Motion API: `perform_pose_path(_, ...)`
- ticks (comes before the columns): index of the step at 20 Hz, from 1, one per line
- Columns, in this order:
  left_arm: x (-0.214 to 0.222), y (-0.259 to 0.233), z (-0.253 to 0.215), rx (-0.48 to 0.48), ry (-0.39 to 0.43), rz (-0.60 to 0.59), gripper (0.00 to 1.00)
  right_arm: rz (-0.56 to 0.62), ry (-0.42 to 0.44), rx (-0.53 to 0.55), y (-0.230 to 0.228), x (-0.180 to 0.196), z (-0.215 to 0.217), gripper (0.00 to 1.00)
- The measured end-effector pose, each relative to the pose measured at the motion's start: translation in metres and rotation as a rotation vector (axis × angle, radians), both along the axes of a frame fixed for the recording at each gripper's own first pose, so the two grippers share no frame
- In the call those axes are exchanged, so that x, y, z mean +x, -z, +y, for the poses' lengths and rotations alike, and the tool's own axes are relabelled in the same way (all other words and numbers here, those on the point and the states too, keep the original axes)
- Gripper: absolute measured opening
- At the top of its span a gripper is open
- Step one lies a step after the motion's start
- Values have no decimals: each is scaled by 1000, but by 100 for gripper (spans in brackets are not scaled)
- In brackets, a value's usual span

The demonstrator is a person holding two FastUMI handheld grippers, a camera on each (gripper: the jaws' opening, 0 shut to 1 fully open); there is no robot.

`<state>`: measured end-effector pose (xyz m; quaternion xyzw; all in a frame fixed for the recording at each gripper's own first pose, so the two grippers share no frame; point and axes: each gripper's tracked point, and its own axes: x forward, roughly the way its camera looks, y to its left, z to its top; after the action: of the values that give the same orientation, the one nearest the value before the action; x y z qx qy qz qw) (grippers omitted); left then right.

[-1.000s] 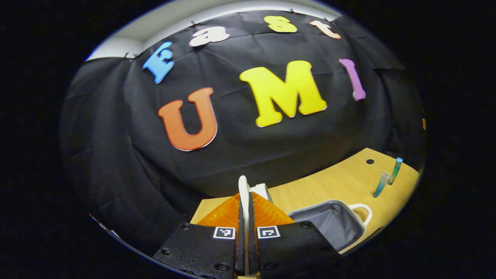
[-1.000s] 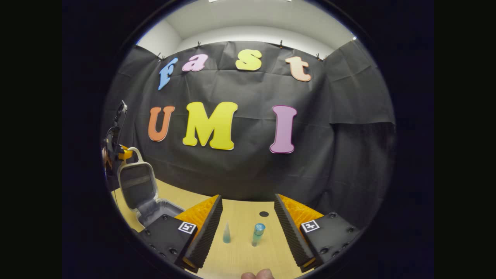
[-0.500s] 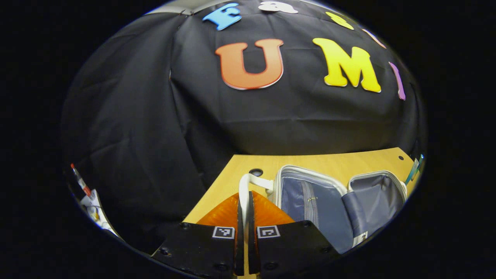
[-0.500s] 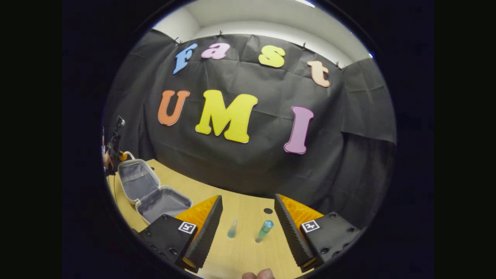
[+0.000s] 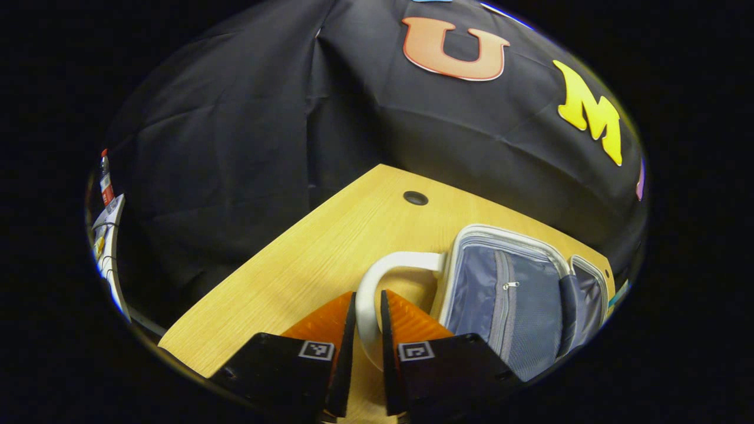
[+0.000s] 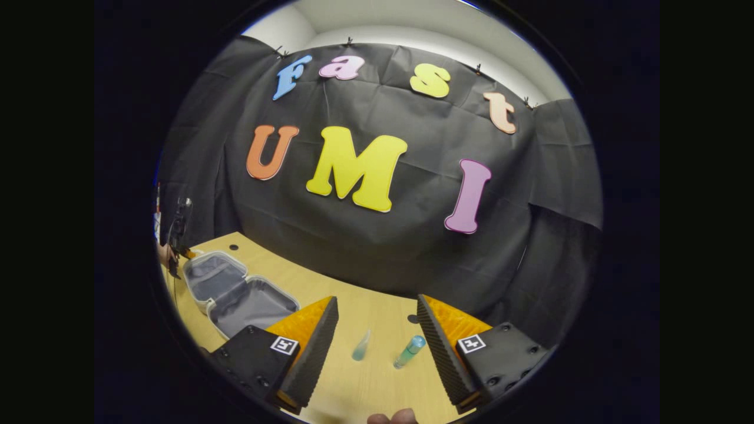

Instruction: First open the suitcase, pack the skin care products into it, and then close the suitcase.

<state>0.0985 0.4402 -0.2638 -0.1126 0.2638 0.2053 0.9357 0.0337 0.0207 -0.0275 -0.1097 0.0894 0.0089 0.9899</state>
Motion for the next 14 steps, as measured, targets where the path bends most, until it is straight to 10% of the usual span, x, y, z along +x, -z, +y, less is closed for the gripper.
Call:
perform_pose_path(2, -5, -14, 2, 13, -21, -26, 51, -6, -4, 12, 0, 2, 2, 79)
perform_pose_path(4, -9, -35, -15, -2, -26, -70, 100, -10, -2, 29, 2, 4, -1, 80)
perform_pose_path(8, -23, -114, -64, 126, -46, -195, 98, -18, 6, 69, 11, 4, -14, 79)
perform_pose_path(14, -22, -196, -234, 310, 148, -353, 98, 7, 6, 124, 41, -7, -57, 80)
